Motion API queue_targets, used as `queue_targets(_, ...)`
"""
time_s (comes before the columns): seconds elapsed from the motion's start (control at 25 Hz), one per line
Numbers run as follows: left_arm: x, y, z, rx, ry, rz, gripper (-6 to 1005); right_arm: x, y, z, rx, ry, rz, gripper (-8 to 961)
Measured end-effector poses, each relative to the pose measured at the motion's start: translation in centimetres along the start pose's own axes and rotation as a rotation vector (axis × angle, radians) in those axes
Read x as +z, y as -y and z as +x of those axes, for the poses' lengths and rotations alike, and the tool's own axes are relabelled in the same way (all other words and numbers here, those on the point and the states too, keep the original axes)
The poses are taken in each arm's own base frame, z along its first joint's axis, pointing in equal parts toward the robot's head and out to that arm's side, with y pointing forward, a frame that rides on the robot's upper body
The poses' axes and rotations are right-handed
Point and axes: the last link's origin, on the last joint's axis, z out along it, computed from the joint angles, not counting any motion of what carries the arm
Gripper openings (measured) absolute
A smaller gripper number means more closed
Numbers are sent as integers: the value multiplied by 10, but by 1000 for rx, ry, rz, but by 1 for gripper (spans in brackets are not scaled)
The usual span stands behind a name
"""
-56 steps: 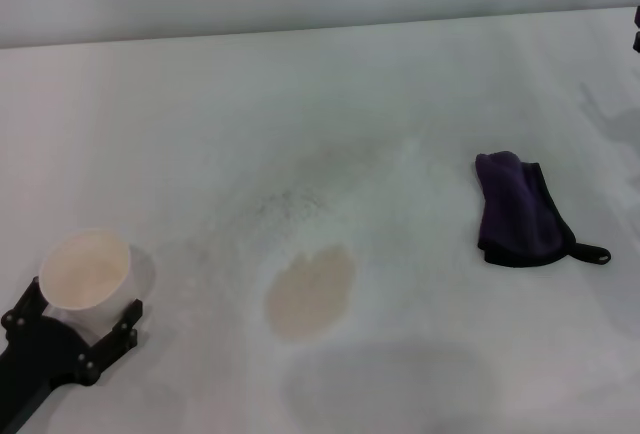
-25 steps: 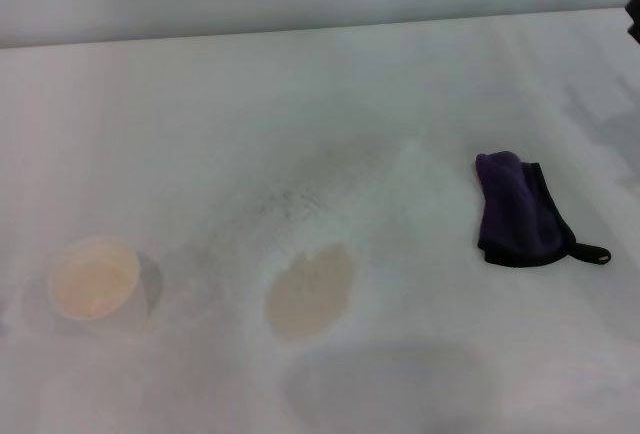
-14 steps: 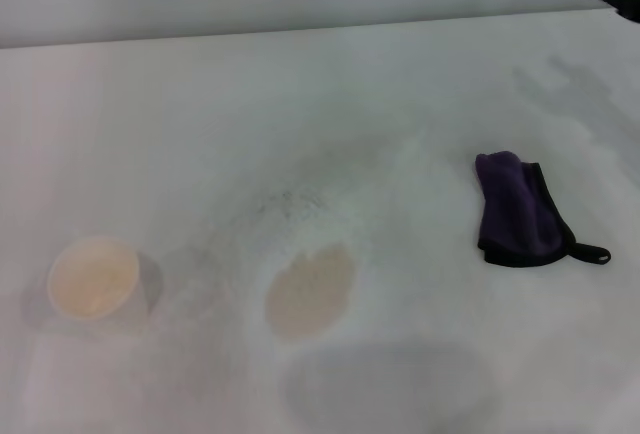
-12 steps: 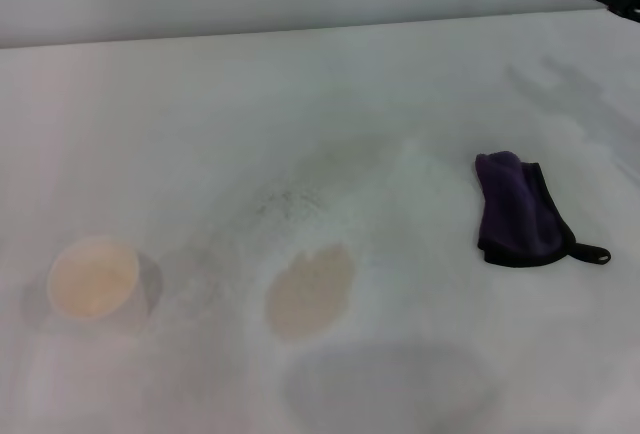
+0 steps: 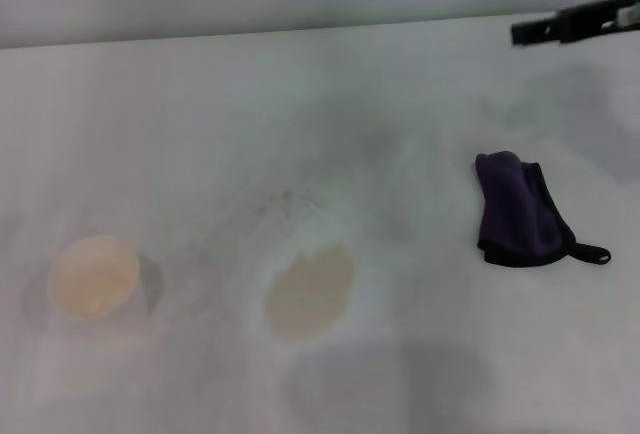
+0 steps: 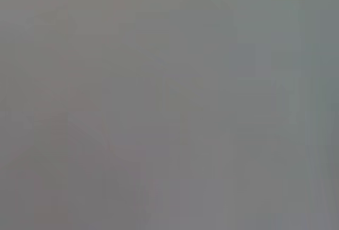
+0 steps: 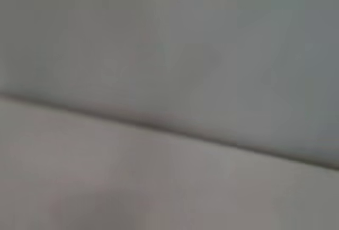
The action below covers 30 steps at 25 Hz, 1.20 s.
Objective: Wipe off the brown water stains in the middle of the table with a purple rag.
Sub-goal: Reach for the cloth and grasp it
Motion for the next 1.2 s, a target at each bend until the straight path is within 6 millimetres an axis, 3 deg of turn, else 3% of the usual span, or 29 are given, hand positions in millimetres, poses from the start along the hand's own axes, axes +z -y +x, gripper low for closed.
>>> queue_targets(0.2, 4, 3, 3, 9, -18, 5, 891, 6, -45, -4, -66, -172, -11, 798)
queue_targets(0.4, 6, 4, 5, 22, -30, 4, 891, 17, -65, 5, -77, -324, 10, 790)
queue_targets(0.88, 15, 2, 6, 26, -45, 6, 892, 51, -47, 52, -19, -525, 81, 768)
queue_targets(1.2, 16, 2, 5, 25, -36, 6, 891, 55, -41, 61, -12, -535, 95, 754)
